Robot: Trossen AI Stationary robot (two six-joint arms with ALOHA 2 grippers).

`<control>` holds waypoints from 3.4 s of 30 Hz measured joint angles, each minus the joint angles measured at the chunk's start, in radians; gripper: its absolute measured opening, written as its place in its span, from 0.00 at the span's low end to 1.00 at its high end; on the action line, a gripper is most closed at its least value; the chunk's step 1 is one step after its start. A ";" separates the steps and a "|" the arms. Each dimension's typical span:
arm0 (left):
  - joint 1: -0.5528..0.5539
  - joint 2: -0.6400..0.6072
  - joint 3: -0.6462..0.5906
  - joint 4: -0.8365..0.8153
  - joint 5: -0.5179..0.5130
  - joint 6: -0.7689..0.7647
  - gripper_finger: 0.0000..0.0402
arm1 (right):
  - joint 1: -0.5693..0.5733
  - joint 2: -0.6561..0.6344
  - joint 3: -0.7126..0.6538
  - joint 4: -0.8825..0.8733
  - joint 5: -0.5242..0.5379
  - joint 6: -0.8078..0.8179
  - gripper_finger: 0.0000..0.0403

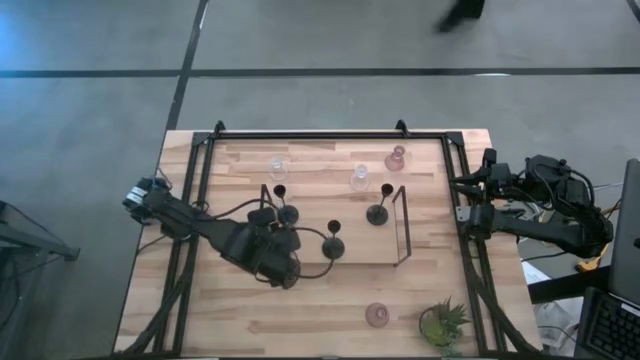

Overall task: Pick & Place candle stick holders
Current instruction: Put the left transparent glass candle holder on the shelf

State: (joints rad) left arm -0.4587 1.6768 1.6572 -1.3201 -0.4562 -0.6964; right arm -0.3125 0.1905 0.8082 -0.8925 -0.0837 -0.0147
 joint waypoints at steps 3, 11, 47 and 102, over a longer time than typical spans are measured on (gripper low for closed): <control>-0.040 0.000 0.045 -0.025 -0.034 -0.021 0.49 | 0.000 0.000 0.000 0.000 0.000 0.000 0.16; -0.182 -0.001 0.178 -0.150 -0.176 -0.099 0.49 | 0.000 0.000 0.000 0.000 0.000 0.000 0.16; 0.955 -0.063 0.234 -0.122 0.224 0.478 0.46 | 0.000 0.000 0.000 0.000 0.000 0.000 0.16; 1.231 0.049 -0.352 0.468 0.602 0.553 0.38 | 0.000 0.000 0.000 0.000 0.000 0.000 0.16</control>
State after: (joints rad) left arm 0.7723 1.7259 1.3052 -0.8521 0.1461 -0.1430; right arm -0.3124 0.1905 0.8079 -0.8922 -0.0837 -0.0147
